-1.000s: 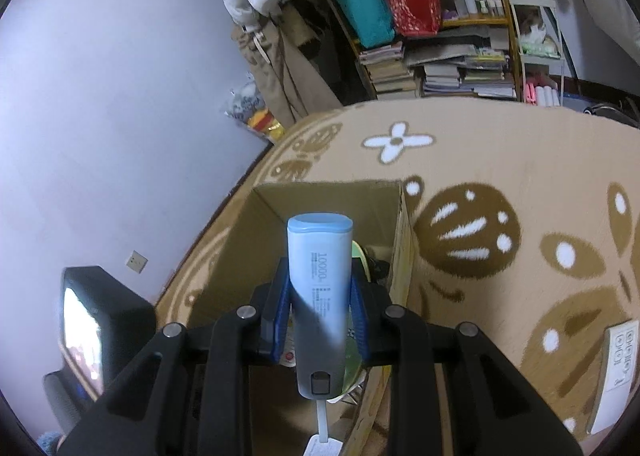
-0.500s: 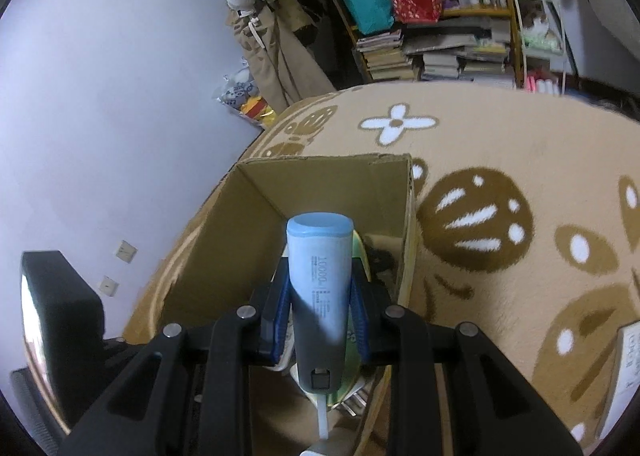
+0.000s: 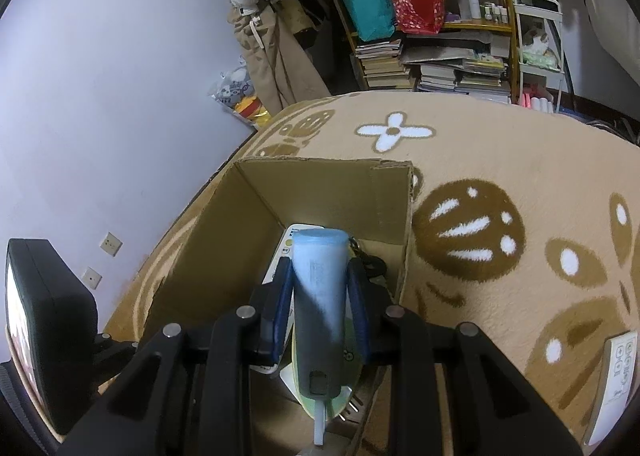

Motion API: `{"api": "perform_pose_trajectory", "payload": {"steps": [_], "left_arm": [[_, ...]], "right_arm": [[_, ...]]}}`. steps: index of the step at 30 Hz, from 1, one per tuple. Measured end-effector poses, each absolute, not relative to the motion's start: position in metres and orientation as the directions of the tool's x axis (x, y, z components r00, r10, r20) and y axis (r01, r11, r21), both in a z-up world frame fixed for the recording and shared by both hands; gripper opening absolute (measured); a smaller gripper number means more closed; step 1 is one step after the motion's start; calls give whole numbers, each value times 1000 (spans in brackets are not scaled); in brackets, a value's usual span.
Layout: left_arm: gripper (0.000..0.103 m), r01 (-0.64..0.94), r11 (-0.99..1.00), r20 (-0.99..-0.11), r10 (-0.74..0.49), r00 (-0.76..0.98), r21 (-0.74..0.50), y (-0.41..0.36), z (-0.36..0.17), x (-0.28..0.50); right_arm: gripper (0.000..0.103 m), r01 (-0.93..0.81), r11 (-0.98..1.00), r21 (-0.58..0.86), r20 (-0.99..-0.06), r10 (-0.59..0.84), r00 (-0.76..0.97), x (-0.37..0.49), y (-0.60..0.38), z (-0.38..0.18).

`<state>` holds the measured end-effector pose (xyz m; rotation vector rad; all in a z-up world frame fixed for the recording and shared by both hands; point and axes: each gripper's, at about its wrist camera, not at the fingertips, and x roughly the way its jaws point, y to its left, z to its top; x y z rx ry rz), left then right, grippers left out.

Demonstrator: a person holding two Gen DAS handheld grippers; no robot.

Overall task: Organize rigid objects
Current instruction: 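Carry the light-blue device into the box and release it with the right gripper, then move the right gripper to the white button remote and grasp it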

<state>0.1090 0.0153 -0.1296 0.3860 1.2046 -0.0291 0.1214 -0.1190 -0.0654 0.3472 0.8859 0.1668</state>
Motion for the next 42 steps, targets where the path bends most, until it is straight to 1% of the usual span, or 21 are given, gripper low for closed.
{"api": "perform_pose_trajectory", "payload": {"steps": [5,6,7,8,9,12,14,15,16,19,22,27,33,42], "left_arm": [[18,225,934,-912,183,367,278,17,-129,110],[18,225,934,-912,183,368,278,16,-129,110],[18,225,933,-911,185,368,280,16,-129,110],[18,225,934,-911,183,369,279,16,-129,110],[17,225,934,-911,184,368,279,15,-129,110],[17,225,933,-911,184,370,280,15,-128,109],[17,225,933,-911,185,369,280,15,-129,109],[17,225,933,-911,184,370,280,15,-129,109],[17,225,933,-911,184,369,280,15,-128,109],[17,225,933,-910,185,370,281,15,-129,109],[18,225,932,-909,187,371,284,15,-129,109],[18,225,932,-910,188,371,284,14,-129,109],[18,225,932,-909,188,371,285,15,-128,109],[18,226,931,-909,190,372,287,14,-128,108]], "right_arm": [[30,-21,933,360,-709,288,644,116,-121,-56],[32,-24,935,353,-706,283,649,115,-121,-52],[43,-21,939,345,-705,273,654,113,-123,-50],[50,-11,942,336,-706,260,658,112,-124,-48],[61,5,946,325,-705,238,668,110,-126,-44],[64,21,953,304,-696,207,688,106,-134,-37],[74,36,955,294,-701,190,687,105,-141,-35],[83,49,956,289,-704,178,688,103,-146,-35],[89,60,957,285,-705,167,689,102,-151,-35],[95,100,951,292,-709,145,690,97,-170,-36],[98,143,948,285,-720,113,685,93,-189,-40],[98,204,961,189,-774,18,632,89,-218,-55],[98,298,944,144,-820,-55,569,76,-261,-75],[98,407,909,86,-882,-121,455,57,-304,-109]]}}
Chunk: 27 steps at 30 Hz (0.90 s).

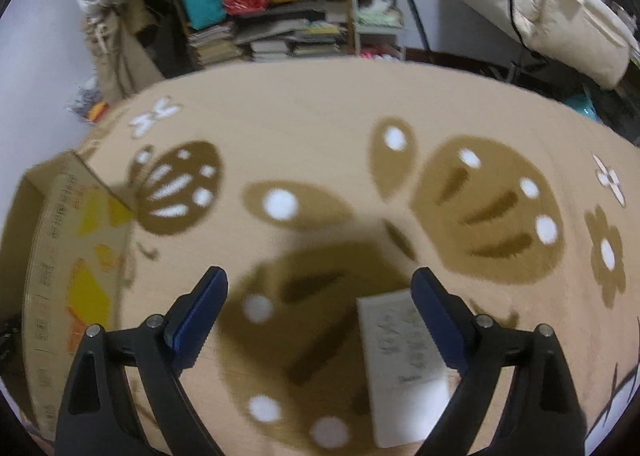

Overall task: Organize rigid objects
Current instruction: 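Move the right gripper to the white button remote and grasp it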

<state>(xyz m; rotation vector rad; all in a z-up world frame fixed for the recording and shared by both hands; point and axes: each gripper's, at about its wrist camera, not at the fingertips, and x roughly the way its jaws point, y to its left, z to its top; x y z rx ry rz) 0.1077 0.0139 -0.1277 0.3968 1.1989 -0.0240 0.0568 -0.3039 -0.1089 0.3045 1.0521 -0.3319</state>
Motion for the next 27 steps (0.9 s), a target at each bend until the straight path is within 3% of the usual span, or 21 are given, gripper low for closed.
{"api": "perform_pose_trajectory", "payload": {"steps": [9,19,27], "left_arm": [[18,226,930,-908,192,373,290,14,-126,106],[17,234,917,-896,215,388,322,10,-128,103],[18,240,908,-887,231,400,344,4,-129,101]], "right_arm": [[97,512,855,79,-919,-136,369,40,-331,-135],[63,518,855,24,-940,-157,303,40,-327,-149],[54,514,853,93,-919,-125,374,40,-323,-137]]}}
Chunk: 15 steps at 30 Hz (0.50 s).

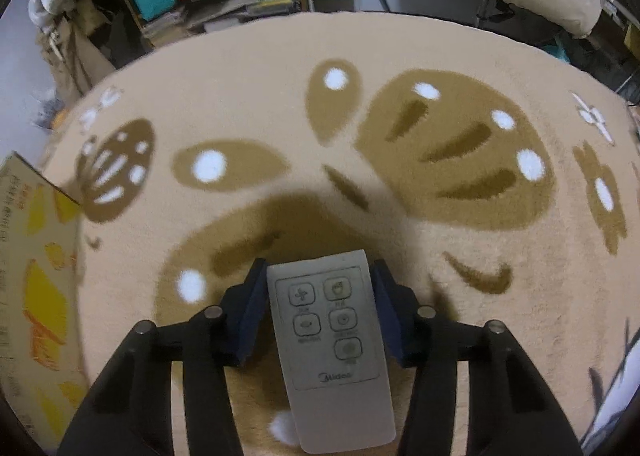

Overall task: Organize rigid objects
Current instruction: 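Move the right gripper to the white button remote and grasp it, then carry the white button remote into the box and release it with the right gripper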

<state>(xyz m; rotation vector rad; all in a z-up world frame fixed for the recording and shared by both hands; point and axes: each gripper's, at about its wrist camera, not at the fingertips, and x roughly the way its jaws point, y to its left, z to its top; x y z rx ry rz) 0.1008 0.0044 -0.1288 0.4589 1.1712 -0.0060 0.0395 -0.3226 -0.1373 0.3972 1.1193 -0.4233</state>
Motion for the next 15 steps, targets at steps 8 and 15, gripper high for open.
{"api": "perform_pose_trajectory", "payload": {"steps": [8,15], "left_arm": [[18,242,903,-882,238,405,355,2,-130,101],[19,244,896,-875,251,413,372,-3,-132,100]], "right_arm": [[54,460,870,175,-887,-64,457,42,-307,-119],[53,417,878,234,-847,-27,531,46,-296,-101]]}}
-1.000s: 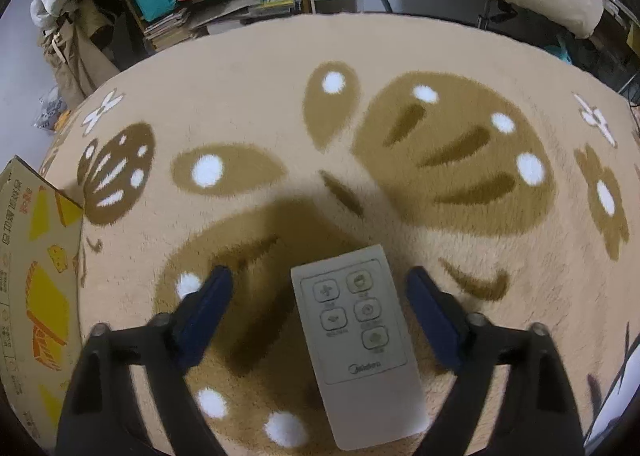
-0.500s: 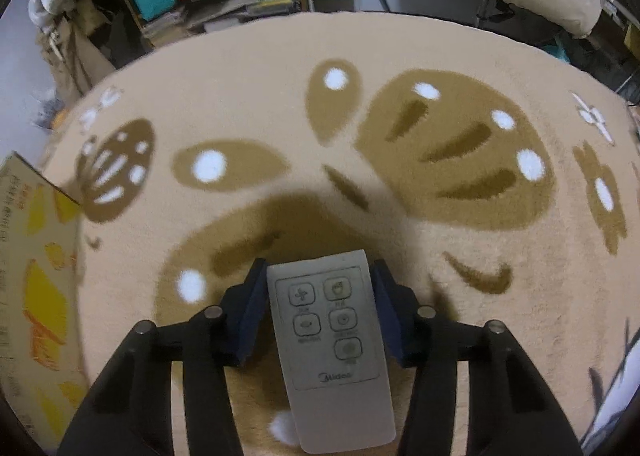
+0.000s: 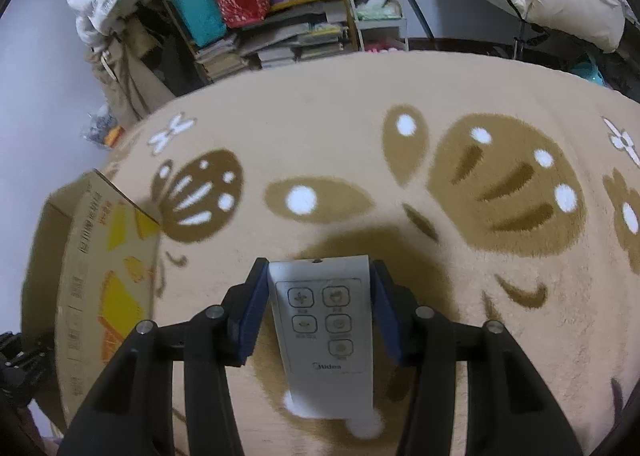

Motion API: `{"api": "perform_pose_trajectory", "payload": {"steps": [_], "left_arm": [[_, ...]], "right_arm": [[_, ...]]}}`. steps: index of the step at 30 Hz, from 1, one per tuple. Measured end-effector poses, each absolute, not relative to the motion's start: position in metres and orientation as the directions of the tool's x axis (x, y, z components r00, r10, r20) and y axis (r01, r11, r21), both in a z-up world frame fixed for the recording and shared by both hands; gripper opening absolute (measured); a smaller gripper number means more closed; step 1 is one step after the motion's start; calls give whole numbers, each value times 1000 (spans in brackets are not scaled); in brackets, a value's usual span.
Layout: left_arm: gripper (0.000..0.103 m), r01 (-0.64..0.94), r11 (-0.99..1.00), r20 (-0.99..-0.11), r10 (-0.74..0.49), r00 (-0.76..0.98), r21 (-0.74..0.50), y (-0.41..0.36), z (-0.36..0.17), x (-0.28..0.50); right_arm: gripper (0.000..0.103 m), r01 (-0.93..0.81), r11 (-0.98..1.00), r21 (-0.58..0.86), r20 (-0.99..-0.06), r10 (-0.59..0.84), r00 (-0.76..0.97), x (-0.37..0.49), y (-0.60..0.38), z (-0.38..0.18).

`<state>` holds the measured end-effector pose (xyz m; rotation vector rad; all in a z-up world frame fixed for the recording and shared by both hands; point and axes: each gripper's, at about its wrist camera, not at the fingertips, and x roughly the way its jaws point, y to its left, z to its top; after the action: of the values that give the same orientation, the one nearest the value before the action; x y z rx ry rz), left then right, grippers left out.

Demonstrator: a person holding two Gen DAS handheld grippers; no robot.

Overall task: Organize rigid objects
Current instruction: 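Carry the white button remote into the box and release it with the right gripper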

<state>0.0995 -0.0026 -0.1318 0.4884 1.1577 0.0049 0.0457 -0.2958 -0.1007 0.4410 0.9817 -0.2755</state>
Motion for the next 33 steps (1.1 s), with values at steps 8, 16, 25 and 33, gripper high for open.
{"api": "perform_pose_trajectory", "payload": {"steps": [8,16,25,33], "left_arm": [[19,242,898,-877,248,411,367,-3,-133,99],[19,242,898,-877,247,411,367,-3,-133,98],[19,242,898,-878,247,411,366,-3,-133,98],[19,241,902,-881,241,407,357,-2,-133,100]], "right_arm": [[53,368,875,315,-774,13,632,43,-291,-70],[53,262,893,365,-715,89,694,60,-269,-46],[53,118,909,400,-631,180,755,76,-232,-1],[53,-11,904,426,-586,286,758,88,-191,20]]}}
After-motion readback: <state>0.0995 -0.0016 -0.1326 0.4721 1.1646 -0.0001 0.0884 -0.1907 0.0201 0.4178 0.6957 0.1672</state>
